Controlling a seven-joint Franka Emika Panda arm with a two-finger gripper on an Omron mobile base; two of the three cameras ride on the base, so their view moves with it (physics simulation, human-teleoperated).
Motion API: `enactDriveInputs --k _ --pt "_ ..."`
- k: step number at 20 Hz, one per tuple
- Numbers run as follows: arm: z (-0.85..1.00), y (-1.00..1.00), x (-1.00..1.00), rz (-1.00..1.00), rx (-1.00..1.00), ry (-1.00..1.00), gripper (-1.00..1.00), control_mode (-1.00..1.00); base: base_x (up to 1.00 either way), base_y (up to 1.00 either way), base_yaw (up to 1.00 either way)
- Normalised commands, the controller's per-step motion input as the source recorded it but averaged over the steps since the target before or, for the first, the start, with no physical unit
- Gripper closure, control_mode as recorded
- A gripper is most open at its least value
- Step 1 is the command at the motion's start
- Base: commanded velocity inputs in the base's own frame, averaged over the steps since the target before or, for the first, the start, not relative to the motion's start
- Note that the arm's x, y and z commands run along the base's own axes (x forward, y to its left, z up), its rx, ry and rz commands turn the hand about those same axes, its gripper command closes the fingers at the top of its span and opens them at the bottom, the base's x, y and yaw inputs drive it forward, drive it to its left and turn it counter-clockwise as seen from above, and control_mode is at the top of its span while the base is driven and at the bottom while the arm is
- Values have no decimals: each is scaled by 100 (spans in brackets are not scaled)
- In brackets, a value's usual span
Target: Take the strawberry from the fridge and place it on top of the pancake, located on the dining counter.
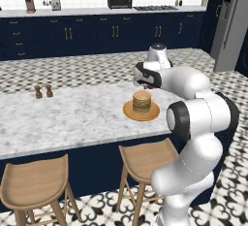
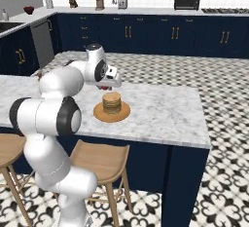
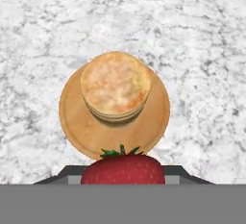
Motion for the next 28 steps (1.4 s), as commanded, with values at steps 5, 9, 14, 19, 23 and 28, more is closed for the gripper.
enactDriveInputs --k 5,9,14,19,23,28 --pt "-31 0 55 1 1 0 100 -100 0 0 0" --pt "-50 0 75 1 0 0 100 -100 0 0 0" --pt "-37 -4 21 0 3 0 100 -100 0 0 0" --pt "-40 0 22 0 2 0 100 -100 0 0 0" --pt "-39 0 36 0 0 0 100 -100 0 0 0" --pt "-20 4 15 0 0 0 100 -100 0 0 0"
